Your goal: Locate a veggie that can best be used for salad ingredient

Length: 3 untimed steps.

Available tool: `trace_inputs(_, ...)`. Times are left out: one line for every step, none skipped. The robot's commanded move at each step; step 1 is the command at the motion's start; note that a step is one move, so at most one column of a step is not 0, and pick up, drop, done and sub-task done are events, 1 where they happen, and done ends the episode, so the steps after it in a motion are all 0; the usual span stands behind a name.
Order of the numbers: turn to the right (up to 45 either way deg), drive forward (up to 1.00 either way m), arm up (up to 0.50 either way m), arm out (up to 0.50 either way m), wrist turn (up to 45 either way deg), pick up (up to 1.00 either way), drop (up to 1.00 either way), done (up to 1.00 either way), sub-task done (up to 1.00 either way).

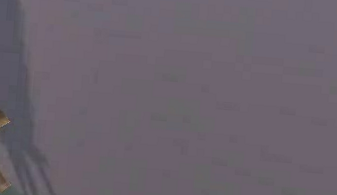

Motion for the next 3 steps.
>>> trace_inputs(-45.0, 0.00, 0.00, 0.00, 0.0, 0.00, 0.00, 0.00, 0.00)
trace_inputs(-45.0, 0.00, 0.00, 0.00, 0.0, 0.00, 0.00, 0.00, 0.00)
trace_inputs(-27.0, 0.00, 0.00, 0.00, 0.0, 0.00, 0.00, 0.00, 0.00)
